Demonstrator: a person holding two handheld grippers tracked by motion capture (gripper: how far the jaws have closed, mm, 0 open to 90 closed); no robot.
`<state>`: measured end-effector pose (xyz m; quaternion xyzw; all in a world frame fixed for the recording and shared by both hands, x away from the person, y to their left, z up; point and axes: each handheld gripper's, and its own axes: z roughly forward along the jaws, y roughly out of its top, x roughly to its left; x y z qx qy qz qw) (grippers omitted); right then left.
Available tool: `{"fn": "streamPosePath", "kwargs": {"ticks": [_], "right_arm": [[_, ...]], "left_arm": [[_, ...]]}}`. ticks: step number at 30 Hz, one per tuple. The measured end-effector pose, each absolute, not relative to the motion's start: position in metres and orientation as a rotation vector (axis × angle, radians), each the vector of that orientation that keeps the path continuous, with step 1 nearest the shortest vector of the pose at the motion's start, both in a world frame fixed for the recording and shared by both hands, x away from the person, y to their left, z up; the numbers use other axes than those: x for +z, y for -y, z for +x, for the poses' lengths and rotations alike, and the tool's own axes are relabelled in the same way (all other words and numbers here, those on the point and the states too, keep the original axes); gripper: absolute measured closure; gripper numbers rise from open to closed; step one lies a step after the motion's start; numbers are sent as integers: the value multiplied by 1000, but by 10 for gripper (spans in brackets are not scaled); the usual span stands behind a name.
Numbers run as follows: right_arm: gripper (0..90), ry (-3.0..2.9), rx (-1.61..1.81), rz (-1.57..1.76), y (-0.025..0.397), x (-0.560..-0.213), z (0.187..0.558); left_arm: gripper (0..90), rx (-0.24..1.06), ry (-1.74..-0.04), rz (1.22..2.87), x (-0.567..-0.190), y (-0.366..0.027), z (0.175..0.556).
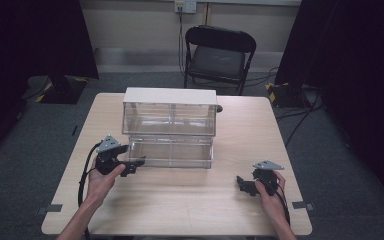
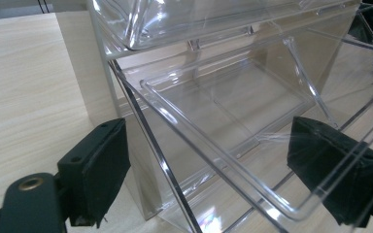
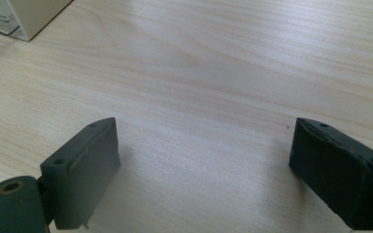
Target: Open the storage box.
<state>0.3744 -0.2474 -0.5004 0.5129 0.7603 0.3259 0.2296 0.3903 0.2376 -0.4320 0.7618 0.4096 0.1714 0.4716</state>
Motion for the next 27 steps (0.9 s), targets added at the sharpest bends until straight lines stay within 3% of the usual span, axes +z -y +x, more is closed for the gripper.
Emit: {"fn": "streamPosePath", "kwargs": {"ticks": [27], "right_arm": [[102, -2092, 897, 1411, 247, -500, 374]], "left_arm": [[142, 431, -1004, 1859, -422, -232, 396]]}}
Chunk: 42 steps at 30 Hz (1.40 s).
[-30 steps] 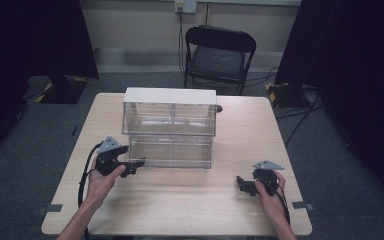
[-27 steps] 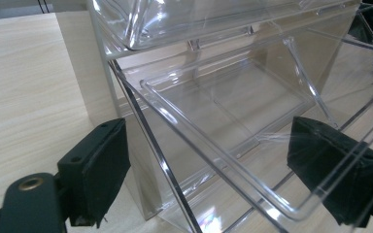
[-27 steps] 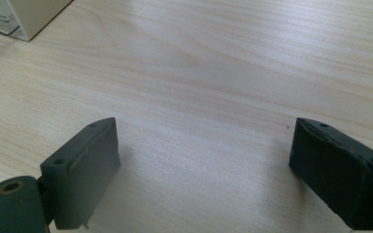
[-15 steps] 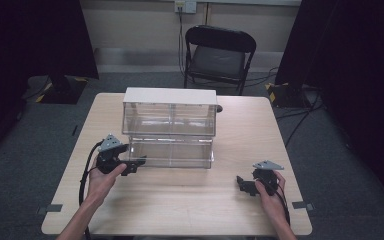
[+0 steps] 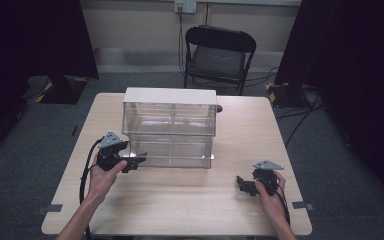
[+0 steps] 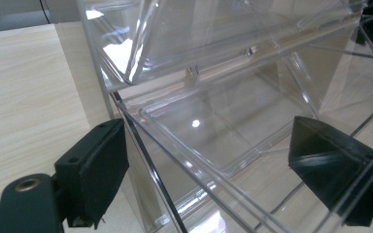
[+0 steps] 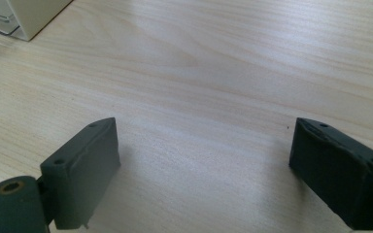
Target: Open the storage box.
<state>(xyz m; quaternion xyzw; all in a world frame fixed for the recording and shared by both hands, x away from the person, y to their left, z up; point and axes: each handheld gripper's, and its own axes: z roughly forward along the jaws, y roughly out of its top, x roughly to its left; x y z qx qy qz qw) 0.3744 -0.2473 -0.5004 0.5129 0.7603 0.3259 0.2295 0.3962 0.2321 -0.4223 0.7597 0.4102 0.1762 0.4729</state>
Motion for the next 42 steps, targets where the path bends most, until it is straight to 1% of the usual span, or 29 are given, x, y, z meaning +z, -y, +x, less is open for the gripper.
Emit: {"fn": "streamPosePath", "kwargs": {"ticks": [6, 24, 37, 42], "right_arm": [[102, -2092, 897, 1411, 247, -500, 374], [102, -2092, 896, 1410, 247, -500, 374], [102, -2092, 896, 1410, 247, -500, 374], [102, -2092, 897, 1409, 247, -500, 374]], "left_arm": [[152, 441, -1004, 1850, -419, -231, 397], [130, 459, -1008, 1850, -420, -229, 398], [142, 450, -1013, 1846, -419, -230, 398], [147, 470, -1011, 1847, -418, -231, 397]]}}
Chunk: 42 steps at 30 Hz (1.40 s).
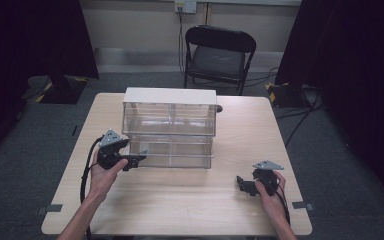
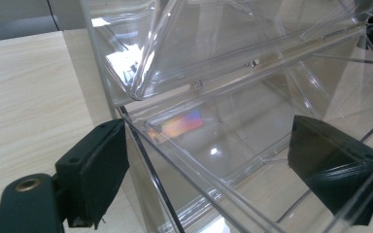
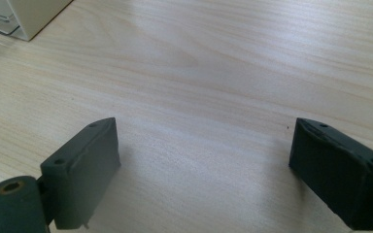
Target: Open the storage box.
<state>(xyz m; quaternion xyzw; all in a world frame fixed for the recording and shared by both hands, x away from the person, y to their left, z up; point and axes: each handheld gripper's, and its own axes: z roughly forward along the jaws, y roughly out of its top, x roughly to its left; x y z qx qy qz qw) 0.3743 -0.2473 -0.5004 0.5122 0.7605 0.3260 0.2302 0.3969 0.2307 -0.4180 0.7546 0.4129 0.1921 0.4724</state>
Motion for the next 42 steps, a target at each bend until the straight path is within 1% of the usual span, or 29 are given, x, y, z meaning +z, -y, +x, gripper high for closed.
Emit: {"fn": "streamPosePath", "kwargs": {"ticks": [9, 14, 16, 22, 27, 42], "right_arm": [[102, -2094, 898, 1404, 247, -500, 374], [102, -2094, 898, 1404, 247, -500, 374], [102, -2094, 898, 1405, 247, -500, 374], [102, -2094, 897, 1408, 247, -500, 374], [102, -2095, 898, 1407, 247, -500, 374], [102, -2095, 897, 1406, 247, -500, 374]], "left_arm": [[157, 478, -1024, 1814, -415, -232, 397], [158, 473, -1021, 1816, -411, -231, 399], [160, 494, -1008, 1844, -406, -230, 400], [160, 487, -1013, 1835, -406, -230, 401], [177, 462, -1012, 1813, -406, -232, 401], [158, 477, -1033, 1814, -405, -234, 401]]}}
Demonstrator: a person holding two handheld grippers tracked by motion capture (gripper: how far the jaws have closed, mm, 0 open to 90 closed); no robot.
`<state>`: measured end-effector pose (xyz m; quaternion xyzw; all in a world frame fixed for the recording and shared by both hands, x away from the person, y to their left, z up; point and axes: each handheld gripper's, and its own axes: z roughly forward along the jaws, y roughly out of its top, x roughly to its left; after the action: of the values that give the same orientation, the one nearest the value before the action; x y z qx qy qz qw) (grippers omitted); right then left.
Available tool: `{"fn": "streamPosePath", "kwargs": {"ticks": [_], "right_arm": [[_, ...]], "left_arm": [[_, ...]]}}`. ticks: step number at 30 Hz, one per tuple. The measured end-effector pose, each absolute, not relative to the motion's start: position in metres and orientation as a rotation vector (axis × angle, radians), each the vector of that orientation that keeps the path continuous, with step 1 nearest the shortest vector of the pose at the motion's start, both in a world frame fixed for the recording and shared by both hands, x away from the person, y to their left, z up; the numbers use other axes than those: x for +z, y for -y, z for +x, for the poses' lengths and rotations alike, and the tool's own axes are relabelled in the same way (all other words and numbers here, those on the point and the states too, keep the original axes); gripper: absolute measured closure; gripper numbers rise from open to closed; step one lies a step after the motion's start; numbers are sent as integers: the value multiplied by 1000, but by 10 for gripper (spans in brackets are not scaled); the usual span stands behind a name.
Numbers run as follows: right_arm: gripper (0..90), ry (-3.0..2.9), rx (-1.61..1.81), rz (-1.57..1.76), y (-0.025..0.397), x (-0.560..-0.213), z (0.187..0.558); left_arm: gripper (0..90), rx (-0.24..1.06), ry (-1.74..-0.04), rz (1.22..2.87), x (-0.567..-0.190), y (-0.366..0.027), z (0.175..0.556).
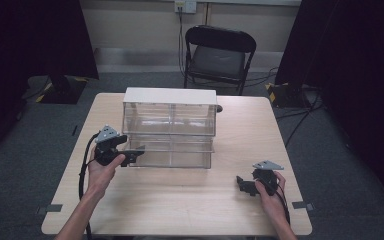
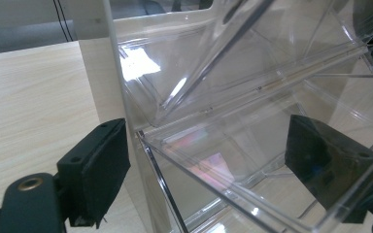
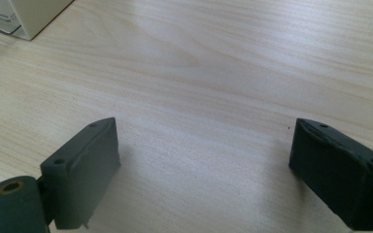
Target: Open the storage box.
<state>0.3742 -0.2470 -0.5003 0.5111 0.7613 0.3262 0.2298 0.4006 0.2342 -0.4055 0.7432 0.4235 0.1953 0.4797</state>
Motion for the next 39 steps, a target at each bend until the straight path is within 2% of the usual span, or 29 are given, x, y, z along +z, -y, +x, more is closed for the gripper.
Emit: {"fn": "streamPosePath", "kwargs": {"ticks": [12, 18, 20, 39], "right_arm": [[102, -2095, 898, 1407, 247, -500, 374], [102, -2095, 898, 1405, 247, -500, 374], [102, -2095, 898, 1407, 247, -500, 374], [102, -2095, 897, 1407, 247, -500, 374]], "left_arm": [[161, 481, -1032, 1814, -405, -234, 400], [191, 487, -1020, 1807, -404, -234, 398], [157, 479, -1008, 1803, -402, -235, 397], [155, 488, -989, 1790, -391, -234, 399]]}}
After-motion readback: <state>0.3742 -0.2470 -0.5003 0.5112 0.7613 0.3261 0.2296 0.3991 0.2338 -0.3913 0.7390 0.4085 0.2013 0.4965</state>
